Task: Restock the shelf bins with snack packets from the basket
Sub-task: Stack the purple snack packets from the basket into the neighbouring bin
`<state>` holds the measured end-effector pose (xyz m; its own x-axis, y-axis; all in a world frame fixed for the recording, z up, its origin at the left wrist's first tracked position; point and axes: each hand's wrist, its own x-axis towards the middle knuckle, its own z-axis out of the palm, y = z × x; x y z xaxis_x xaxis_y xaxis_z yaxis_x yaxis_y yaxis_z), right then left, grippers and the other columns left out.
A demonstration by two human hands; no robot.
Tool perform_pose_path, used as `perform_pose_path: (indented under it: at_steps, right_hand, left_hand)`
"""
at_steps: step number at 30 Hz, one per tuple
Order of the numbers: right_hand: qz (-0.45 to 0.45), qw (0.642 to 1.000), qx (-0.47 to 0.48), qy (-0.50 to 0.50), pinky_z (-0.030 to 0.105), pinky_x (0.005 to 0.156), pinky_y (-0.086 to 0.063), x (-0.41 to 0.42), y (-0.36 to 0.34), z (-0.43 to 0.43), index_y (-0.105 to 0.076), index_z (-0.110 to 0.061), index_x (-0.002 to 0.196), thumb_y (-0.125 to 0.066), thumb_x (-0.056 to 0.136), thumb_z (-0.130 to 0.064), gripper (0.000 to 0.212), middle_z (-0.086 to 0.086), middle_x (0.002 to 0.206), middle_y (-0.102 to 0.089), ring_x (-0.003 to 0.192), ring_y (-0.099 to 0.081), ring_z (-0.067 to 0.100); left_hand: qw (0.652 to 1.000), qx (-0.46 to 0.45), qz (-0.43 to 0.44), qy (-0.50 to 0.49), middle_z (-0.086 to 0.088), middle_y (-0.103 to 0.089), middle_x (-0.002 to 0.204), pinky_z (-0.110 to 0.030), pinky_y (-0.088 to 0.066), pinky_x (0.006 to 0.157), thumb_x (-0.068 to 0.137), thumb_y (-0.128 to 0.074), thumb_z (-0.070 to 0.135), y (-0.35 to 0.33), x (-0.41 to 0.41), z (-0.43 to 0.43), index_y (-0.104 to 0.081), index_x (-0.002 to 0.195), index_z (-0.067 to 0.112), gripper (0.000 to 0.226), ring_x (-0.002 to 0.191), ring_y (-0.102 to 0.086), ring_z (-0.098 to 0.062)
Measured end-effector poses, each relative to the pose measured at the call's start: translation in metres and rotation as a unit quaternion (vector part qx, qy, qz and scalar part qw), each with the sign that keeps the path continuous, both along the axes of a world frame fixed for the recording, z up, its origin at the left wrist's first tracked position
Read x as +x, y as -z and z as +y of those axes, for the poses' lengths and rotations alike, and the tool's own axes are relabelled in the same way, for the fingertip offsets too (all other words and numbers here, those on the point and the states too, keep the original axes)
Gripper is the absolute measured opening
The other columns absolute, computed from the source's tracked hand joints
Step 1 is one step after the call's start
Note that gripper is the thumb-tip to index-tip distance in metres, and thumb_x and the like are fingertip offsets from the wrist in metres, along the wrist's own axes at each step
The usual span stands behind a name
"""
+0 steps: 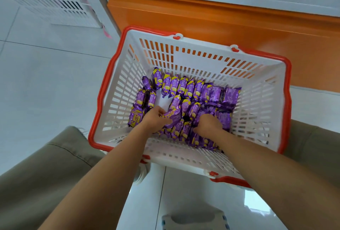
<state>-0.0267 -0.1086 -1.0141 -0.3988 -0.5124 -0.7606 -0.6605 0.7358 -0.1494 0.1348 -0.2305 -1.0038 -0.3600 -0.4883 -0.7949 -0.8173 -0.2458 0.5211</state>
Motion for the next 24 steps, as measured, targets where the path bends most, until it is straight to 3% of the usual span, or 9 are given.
perform_pose_path:
  at_steps: [6,8,9,11,14,17,20,22,24]
  right_hand:
    - [-0.133,0.986,-0.058,0.082,0.028,0.050,-0.030,-0.015,-0.031,-0.003,-0.043,-0.010,0.049,-0.071,0.084,-0.019,0.046,0.005,0.051,-0.038,0.049,-0.037,0.017]
    - [-0.193,0.964,-0.116,0.142,0.029,0.059,-0.040,-0.021,-0.048,-0.003,-0.058,-0.003,0.061,-0.070,0.085,-0.017,0.030,0.013,0.066,-0.056,0.062,-0.053,0.026]
    - [-0.222,0.949,-0.143,0.173,0.033,0.068,-0.048,-0.023,-0.057,-0.003,-0.066,0.002,0.077,-0.069,0.087,-0.016,0.020,0.019,0.085,-0.066,0.078,-0.061,0.031]
    - [-0.266,0.919,-0.179,0.229,0.036,0.077,-0.054,-0.027,-0.076,-0.005,-0.067,0.002,0.092,-0.064,0.090,-0.015,0.017,0.021,0.107,-0.066,0.090,-0.062,0.027]
    - [-0.305,0.888,-0.217,0.267,0.025,0.069,-0.054,-0.029,-0.111,-0.010,-0.060,-0.010,0.084,-0.059,0.095,-0.017,0.013,0.008,0.093,-0.057,0.083,-0.055,0.015]
    - [-0.354,0.874,-0.203,0.265,0.028,0.070,-0.055,-0.030,-0.151,-0.015,-0.057,-0.010,0.103,-0.053,0.099,-0.024,0.015,0.001,0.094,-0.055,0.080,-0.054,0.013]
    - [-0.378,0.867,-0.214,0.243,0.027,0.064,-0.056,-0.028,-0.194,-0.023,-0.058,-0.005,0.116,-0.047,0.102,-0.029,0.031,0.007,0.097,-0.068,0.079,-0.064,0.016]
    - [-0.375,0.865,-0.235,0.237,0.030,0.067,-0.057,-0.026,-0.219,-0.030,-0.056,-0.004,0.124,-0.043,0.103,-0.034,0.039,0.012,0.112,-0.068,0.089,-0.067,0.020]
    - [-0.364,0.861,-0.256,0.245,0.034,0.069,-0.058,-0.027,-0.240,-0.037,-0.052,-0.006,0.129,-0.041,0.103,-0.038,0.043,0.014,0.120,-0.066,0.093,-0.067,0.023]
  left_hand:
    - [0.999,-0.027,0.016,0.004,-0.006,-0.052,0.083,-0.039,-0.045,0.066,0.081,-0.075,0.018,-0.018,0.000,0.002,-0.053,0.106,0.011,0.034,0.067,-0.050,-0.023]
    - [0.999,-0.035,0.027,-0.002,-0.006,-0.054,0.085,-0.036,-0.046,0.065,0.082,-0.074,0.016,-0.032,0.000,0.003,-0.052,0.104,0.012,0.032,0.067,-0.051,-0.022]
    - [0.999,-0.040,0.034,-0.004,-0.007,-0.055,0.086,-0.035,-0.045,0.063,0.082,-0.074,0.016,-0.041,-0.001,0.003,-0.052,0.102,0.012,0.030,0.066,-0.051,-0.021]
    - [0.997,-0.055,0.050,-0.013,-0.009,-0.056,0.082,-0.031,-0.042,0.059,0.082,-0.073,0.015,-0.058,-0.002,0.004,-0.052,0.096,0.013,0.025,0.064,-0.051,-0.020]
    - [0.994,-0.063,0.086,-0.031,-0.014,-0.059,0.087,-0.033,-0.050,0.064,0.084,-0.071,0.012,-0.093,-0.005,0.006,-0.053,0.104,0.010,0.027,0.074,-0.057,-0.024]
    - [0.990,-0.085,0.110,-0.028,-0.018,-0.060,0.102,-0.042,-0.057,0.077,0.086,-0.070,0.013,-0.137,-0.006,0.006,-0.052,0.118,0.005,0.037,0.087,-0.062,-0.029]
    - [0.986,-0.082,0.139,-0.031,-0.010,-0.059,0.083,-0.040,-0.056,0.075,0.091,-0.062,0.008,-0.183,-0.009,0.009,-0.053,0.099,0.008,0.012,0.075,-0.060,-0.022]
    - [0.983,-0.067,0.161,-0.057,-0.006,-0.055,0.065,-0.033,-0.056,0.064,0.093,-0.056,0.001,-0.213,-0.014,0.013,-0.050,0.081,0.010,0.016,0.058,-0.056,-0.016]
    - [0.979,-0.047,0.183,-0.074,-0.009,-0.052,0.067,-0.033,-0.057,0.065,0.093,-0.054,-0.001,-0.237,-0.019,0.015,-0.050,0.079,0.009,0.017,0.057,-0.053,-0.016]
